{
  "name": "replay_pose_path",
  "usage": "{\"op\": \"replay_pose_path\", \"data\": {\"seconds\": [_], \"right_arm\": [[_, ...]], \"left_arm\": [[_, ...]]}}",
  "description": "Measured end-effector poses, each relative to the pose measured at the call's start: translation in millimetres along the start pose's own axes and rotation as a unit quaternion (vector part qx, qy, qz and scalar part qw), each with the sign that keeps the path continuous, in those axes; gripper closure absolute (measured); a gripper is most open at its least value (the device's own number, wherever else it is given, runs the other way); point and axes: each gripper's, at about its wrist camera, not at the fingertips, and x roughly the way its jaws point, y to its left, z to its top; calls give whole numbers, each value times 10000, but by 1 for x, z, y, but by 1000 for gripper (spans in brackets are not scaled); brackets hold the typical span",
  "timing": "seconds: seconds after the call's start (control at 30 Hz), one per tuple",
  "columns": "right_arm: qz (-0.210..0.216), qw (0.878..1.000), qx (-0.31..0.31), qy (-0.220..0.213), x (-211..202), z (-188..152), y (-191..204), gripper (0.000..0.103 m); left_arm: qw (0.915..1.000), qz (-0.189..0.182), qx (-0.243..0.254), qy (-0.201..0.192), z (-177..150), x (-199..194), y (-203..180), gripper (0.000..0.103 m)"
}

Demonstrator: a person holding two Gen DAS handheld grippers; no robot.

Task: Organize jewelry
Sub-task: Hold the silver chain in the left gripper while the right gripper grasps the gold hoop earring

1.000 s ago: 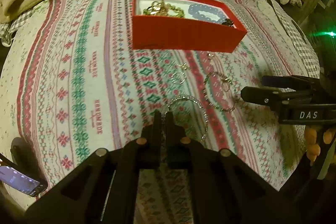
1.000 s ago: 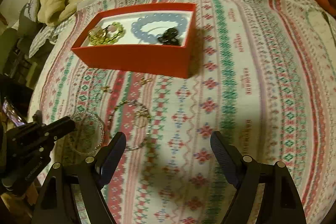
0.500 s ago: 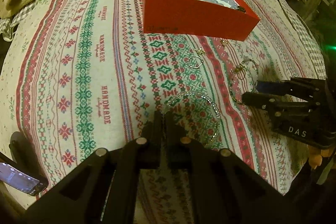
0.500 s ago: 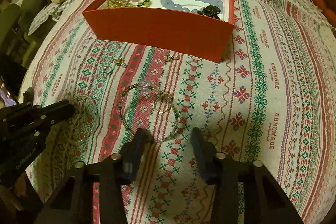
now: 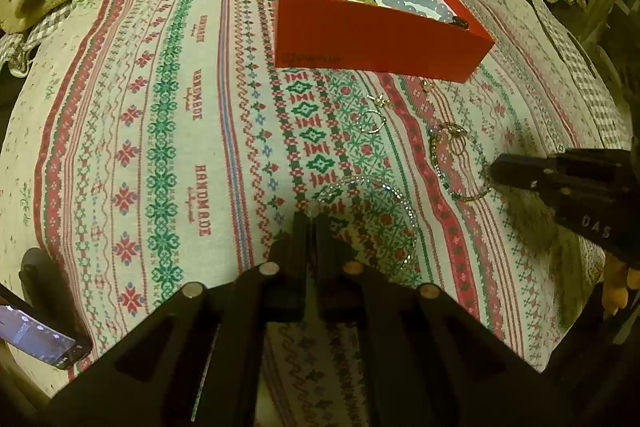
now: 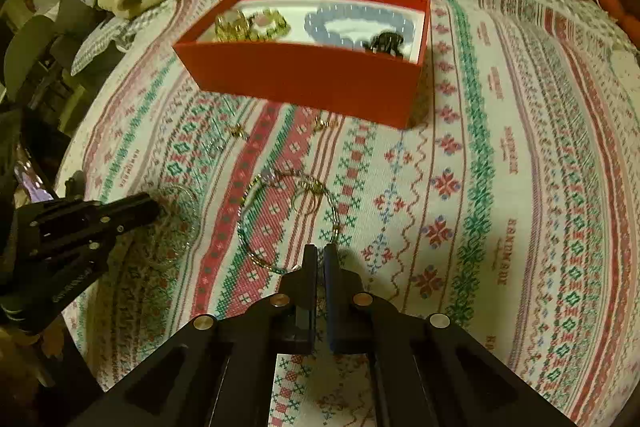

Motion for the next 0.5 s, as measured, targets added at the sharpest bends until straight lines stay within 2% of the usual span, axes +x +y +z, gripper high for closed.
{"op": "replay_pose_path", "data": {"seconds": [0.2, 0.3, 0.37, 0.4, 0.43, 0.47, 0.5], "right_arm": [[83, 9996, 56, -279, -14, 7, -5, 100], [69, 9993, -21, -364, -16, 11, -6, 95], [-9, 9991, -235, -348, -12, 14, 2, 84], [-82, 9984, -419, -369, -10, 15, 8, 81], [-192, 9966, -678, -418, -10, 14, 13, 74], [-299, 9943, -915, -452, -7, 14, 20, 56], [-385, 9914, -1145, -511, -5, 13, 26, 46]], "left_arm": [[10000, -15, -11, -4, 1, -1, 1, 98], [10000, -6, -16, 5, 1, -1, 1, 98], [10000, -8, -17, 13, 1, -1, 0, 98], [10000, -13, -19, 17, 1, -1, 0, 98], [10000, -23, -23, 21, 2, -1, 1, 98], [10000, -32, -26, 25, 1, -1, 1, 98], [10000, -39, -29, 27, 1, -1, 1, 98]]}}
